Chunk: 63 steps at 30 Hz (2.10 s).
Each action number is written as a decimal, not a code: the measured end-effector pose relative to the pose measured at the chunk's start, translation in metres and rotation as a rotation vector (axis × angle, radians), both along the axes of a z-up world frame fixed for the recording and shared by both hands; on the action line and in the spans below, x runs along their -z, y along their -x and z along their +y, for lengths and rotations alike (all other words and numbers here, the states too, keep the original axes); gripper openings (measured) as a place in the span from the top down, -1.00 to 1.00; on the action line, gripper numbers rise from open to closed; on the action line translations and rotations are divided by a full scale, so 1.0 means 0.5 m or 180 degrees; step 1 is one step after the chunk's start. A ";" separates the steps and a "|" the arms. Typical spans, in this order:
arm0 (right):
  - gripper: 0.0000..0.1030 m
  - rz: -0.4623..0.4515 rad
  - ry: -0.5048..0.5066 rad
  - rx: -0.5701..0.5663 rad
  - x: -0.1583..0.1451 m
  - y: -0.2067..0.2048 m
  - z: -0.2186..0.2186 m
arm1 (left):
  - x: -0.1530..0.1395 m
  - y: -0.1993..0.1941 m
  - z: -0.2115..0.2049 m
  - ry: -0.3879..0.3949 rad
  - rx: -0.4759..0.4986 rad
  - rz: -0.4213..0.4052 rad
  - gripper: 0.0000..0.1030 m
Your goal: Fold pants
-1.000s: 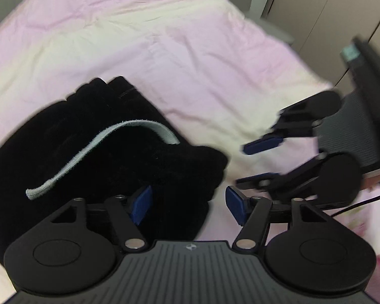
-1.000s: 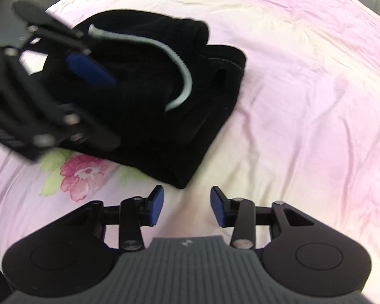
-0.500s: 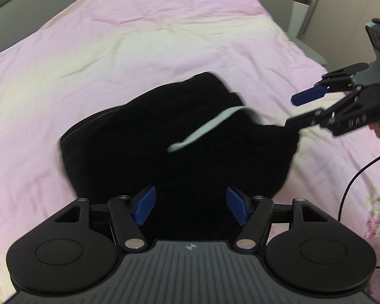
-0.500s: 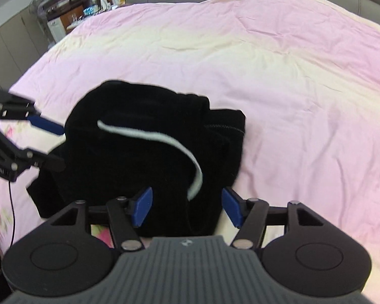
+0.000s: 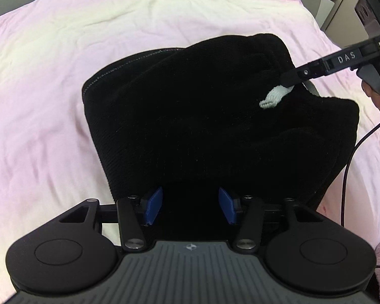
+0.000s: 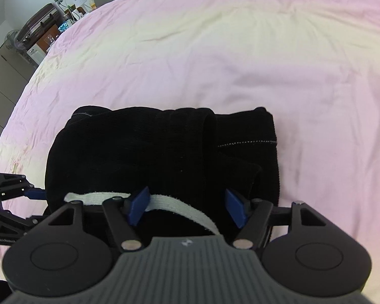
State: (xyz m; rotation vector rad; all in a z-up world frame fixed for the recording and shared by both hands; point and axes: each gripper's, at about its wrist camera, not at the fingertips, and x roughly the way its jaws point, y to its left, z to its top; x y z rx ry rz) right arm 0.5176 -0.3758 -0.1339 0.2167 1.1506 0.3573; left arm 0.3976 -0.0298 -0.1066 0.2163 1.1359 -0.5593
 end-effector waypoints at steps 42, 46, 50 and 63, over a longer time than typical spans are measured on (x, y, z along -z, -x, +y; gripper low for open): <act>0.02 0.0214 -0.0884 0.0669 0.089 0.034 -0.138 | -0.034 -0.035 -0.007 0.0231 -0.0620 -0.0191 -0.03; -0.25 0.0147 -0.0684 0.0559 0.073 0.036 -0.130 | -0.034 -0.040 -0.011 0.0226 -0.0593 -0.0173 -0.03; -0.22 0.0182 -0.0810 0.0569 0.086 0.045 -0.139 | -0.032 -0.040 -0.010 0.0222 -0.0599 -0.0167 -0.03; 0.18 0.0127 -0.0877 0.0894 0.093 0.076 -0.117 | -0.036 -0.044 -0.038 0.0043 -0.0700 -0.0170 -0.03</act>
